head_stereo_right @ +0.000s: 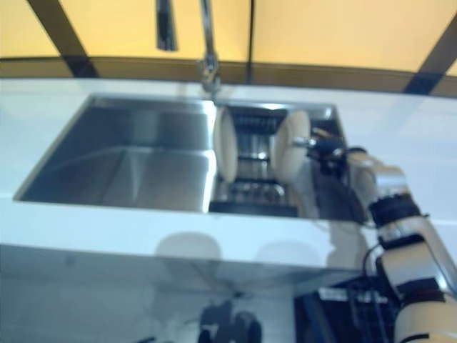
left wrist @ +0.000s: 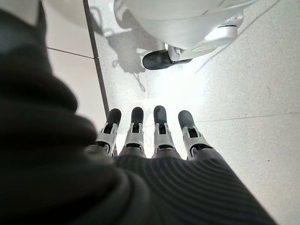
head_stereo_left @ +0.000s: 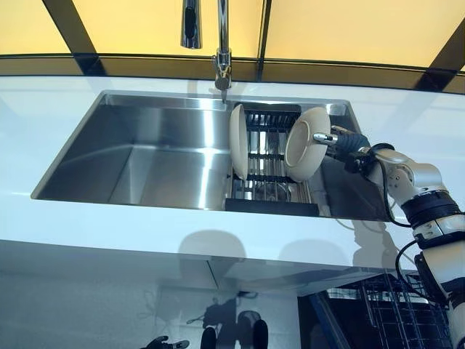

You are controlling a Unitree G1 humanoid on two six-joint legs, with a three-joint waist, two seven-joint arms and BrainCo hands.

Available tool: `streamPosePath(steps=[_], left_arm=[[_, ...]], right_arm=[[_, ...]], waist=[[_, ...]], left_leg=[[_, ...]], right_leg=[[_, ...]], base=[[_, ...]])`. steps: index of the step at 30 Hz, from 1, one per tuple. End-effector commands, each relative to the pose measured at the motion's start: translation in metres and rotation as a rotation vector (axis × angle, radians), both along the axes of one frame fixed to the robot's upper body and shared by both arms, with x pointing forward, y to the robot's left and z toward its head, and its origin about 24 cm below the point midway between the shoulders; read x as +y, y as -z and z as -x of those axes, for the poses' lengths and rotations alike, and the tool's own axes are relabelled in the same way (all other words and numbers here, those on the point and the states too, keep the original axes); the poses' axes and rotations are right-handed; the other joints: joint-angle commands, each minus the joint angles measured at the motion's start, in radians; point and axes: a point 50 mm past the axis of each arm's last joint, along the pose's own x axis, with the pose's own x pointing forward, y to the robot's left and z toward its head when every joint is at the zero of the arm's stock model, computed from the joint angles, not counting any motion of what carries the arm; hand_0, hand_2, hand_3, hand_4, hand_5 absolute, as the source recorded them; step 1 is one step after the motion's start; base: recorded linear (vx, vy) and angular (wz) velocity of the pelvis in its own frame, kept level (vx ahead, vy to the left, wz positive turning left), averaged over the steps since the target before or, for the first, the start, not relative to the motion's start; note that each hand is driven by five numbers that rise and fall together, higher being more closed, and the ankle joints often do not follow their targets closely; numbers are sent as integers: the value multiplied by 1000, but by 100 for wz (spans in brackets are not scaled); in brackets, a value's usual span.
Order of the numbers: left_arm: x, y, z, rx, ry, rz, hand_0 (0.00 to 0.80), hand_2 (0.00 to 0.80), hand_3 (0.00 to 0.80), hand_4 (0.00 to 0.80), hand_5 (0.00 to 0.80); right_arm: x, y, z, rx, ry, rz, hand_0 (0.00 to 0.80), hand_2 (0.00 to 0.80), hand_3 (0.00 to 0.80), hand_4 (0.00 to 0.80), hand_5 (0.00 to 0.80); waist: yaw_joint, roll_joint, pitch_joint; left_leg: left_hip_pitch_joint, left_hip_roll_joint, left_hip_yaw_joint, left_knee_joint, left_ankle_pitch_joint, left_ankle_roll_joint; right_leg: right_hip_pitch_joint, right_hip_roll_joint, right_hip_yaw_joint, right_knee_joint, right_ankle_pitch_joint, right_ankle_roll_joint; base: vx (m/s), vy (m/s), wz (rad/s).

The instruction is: Take plates into dishwasher

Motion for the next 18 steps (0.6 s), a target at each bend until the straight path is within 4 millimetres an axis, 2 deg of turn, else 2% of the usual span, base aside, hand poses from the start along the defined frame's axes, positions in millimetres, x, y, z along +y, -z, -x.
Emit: streamPosePath(steps=[1,3,4,5,10,18], left_arm=[[10,0,5,41,7,-32,0,0,0,0,0],[8,1,4,41,5,-30,0,0,0,0,0],[8,1,5,42,3,-28,0,0,0,0,0],[7,1,6,41,1,-27,0,0,0,0,0],[5,1,5,39,-5,-23,0,0,0,0,0],[6,1,6,40,2,-30,0,0,0,0,0]], right_arm=[[15,-24,-4,-63,-31,-30,0,0,0,0,0],[17,-24,-6,-53,-24,-12,0,0,0,0,0],[16,-24,-7,-52,-14,3,113,113,113,113,113],[16,-25,-7,-55,2,22,800,800,800,800,800],[13,-33,-12,-41,61,112,800,800,800,800,800],[-3,-46,-11,-55,146,280,800,800,800,800,800]], waist=[[21,-33,-35],[24,-34,-36],[26,-35,-36],[28,-36,-37],[37,-38,-37],[42,-52,-41]], left_leg=[[-30,-41,20,-3,-15,47],[-29,-41,19,-3,-15,47],[-29,-41,17,-3,-14,47],[-29,-41,17,-3,-14,46],[-31,-42,11,-3,-11,45],[-28,-43,10,-3,-13,46]], right_leg=[[9,-31,30,-1,-19,38],[10,-31,27,-1,-20,37],[11,-31,26,-1,-20,37],[11,-32,25,-1,-20,38],[12,-31,21,-1,-19,36],[16,-30,22,-1,-18,39]], base=[[13,14,5],[14,11,8],[16,10,6],[15,11,4],[0,0,0],[0,0,0]])
